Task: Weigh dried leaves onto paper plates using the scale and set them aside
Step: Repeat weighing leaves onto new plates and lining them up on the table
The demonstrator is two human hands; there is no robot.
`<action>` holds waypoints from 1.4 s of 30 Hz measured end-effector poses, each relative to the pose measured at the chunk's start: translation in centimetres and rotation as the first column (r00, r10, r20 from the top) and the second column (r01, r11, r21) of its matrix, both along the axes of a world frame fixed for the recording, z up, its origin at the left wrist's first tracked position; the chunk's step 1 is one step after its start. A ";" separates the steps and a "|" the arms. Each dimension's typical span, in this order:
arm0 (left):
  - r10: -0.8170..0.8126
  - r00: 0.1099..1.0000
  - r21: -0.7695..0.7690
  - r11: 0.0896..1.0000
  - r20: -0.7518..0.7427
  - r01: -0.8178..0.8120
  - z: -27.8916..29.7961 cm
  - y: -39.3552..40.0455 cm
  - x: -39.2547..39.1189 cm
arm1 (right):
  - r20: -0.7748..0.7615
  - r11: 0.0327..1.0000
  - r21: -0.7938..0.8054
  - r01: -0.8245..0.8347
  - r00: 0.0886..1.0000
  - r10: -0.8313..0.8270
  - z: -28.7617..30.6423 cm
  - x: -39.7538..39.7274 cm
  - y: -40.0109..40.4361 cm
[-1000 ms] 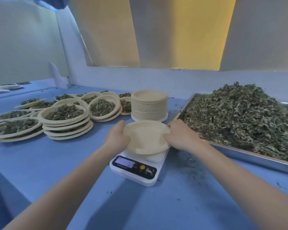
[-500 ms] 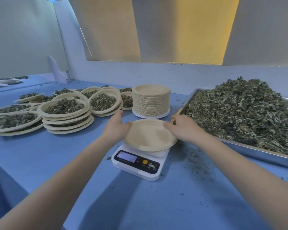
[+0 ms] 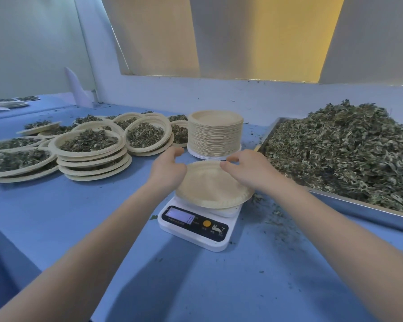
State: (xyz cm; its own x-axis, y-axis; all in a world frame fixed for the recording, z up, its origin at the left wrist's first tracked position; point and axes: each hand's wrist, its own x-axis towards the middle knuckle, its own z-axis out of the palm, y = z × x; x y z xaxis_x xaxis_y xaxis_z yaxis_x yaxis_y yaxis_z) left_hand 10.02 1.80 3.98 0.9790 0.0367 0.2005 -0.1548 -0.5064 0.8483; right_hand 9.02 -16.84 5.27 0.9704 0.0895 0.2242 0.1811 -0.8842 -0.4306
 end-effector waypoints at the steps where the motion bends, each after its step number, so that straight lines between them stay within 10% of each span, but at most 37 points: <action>1: 0.002 1.000 0.001 1.000 0.015 -0.002 0.1 -0.2 -0.1 | 0.005 1.000 0.001 -0.004 1.000 0.004 0.0 0.1 0.0; 16: -0.302 0.947 0.178 0.944 0.114 0.279 4.0 -14.9 -1.1 | 0.066 0.989 0.002 0.150 0.986 -0.150 2.3 -0.9 -8.3; 21: -0.363 0.921 0.433 0.813 -0.144 0.388 1.9 -22.3 -0.1 | -0.107 0.906 -0.299 0.299 0.933 -0.343 1.4 -2.2 -15.9; 26: -0.080 0.969 0.826 0.509 -0.234 0.242 -0.1 -24.7 2.6 | -0.343 0.869 -0.308 0.386 0.807 -0.480 0.3 -3.5 -22.2; 31: -0.145 0.930 0.813 0.453 -0.339 0.367 0.1 -26.3 4.4 | -0.392 0.879 -0.345 0.329 0.800 -0.454 -0.7 -2.7 -23.7; 36: -0.394 0.847 0.529 0.662 -0.357 0.531 -0.2 -29.4 4.5 | -0.295 0.778 -0.470 0.417 0.756 -0.584 0.8 -2.7 -26.3; 42: -0.277 0.856 0.674 0.530 -0.436 0.515 -0.4 -32.5 4.4 | -0.376 0.806 -0.444 0.392 0.735 -0.564 -0.8 -3.2 -27.3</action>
